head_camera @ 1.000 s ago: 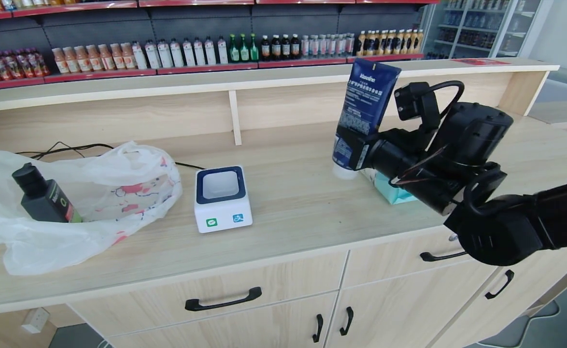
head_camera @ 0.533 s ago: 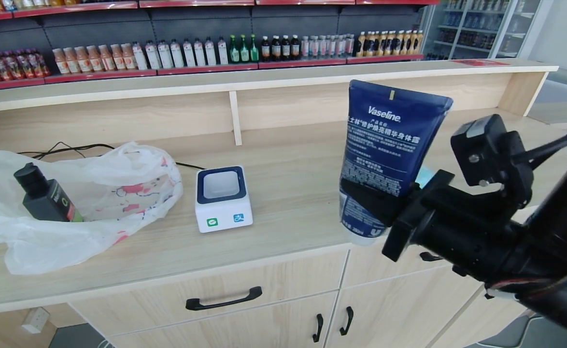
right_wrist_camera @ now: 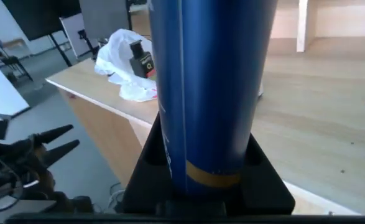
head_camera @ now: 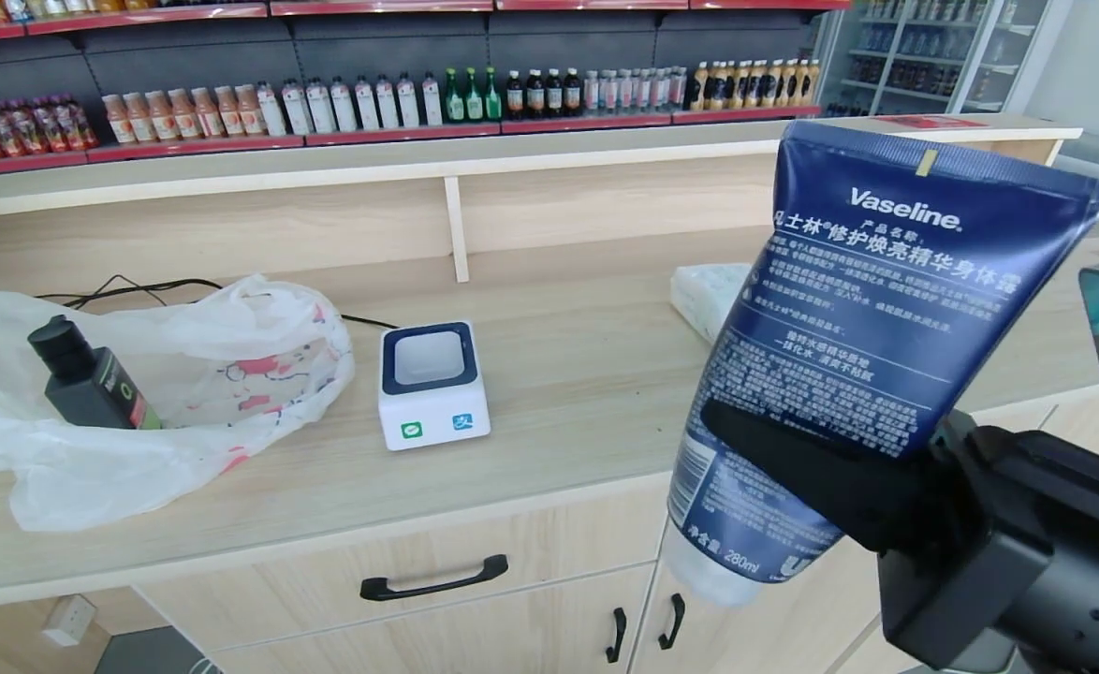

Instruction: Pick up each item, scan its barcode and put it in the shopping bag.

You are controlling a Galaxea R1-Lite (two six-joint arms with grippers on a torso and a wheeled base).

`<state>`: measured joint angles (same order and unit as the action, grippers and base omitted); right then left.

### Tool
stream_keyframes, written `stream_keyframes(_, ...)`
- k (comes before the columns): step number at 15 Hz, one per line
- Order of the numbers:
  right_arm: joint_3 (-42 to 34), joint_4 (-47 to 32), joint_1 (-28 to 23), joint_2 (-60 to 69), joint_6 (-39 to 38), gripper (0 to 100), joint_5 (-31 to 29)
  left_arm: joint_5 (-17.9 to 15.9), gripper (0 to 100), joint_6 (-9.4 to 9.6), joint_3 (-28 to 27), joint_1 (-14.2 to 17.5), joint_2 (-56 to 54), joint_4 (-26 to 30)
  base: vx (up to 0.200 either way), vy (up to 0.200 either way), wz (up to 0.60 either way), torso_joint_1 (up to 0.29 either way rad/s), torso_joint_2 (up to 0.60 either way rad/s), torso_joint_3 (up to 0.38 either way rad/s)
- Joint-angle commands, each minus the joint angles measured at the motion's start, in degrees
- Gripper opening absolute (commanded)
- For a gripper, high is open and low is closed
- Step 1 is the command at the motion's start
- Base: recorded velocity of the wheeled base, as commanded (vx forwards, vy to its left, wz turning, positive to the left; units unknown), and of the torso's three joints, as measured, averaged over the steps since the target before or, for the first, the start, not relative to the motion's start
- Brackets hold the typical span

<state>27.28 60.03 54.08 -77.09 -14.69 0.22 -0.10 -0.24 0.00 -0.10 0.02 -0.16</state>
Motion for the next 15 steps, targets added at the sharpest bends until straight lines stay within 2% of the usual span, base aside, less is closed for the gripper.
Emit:
stream_keyframes(1, -0.48, 1.32, 2.0, -0.95, -3.94, 0, 2.94, 0.01, 100, -0.02, 0.0, 0.01, -0.02, -0.02, 0.0, 0.0, 0.0, 0.0, 0.0, 0.0)
stream_keyframes(4, 0.32, 6.68, 2.0, -3.15, -12.29, 0, 9.18, 0.01, 100, -0.02, 0.0, 0.01, -0.02, -0.02, 0.0, 0.0, 0.0, 0.0, 0.0, 0.0)
stream_keyframes(10, 1.11, 18.81, 0.68, -9.92, -25.04, 0, 9.62, 0.01, 100, -0.02, 0.0, 0.01, -0.02, -0.02, 0.0, 0.0, 0.0, 0.0, 0.0, 0.0)
stream_keyframes(14, 0.67, 29.89, 0.33, -15.28, -26.36, 0, 9.89, 0.01, 100, -0.02, 0.0, 0.01, -0.02, -0.02, 0.0, 0.0, 0.0, 0.0, 0.0, 0.0)
stream_keyframes(15, 0.58, 29.97, 0.41, -15.81, -26.53, 0, 9.98, 0.01, 100, -0.02, 0.0, 0.01, -0.02, -0.02, 0.0, 0.0, 0.0, 0.0, 0.0, 0.0)
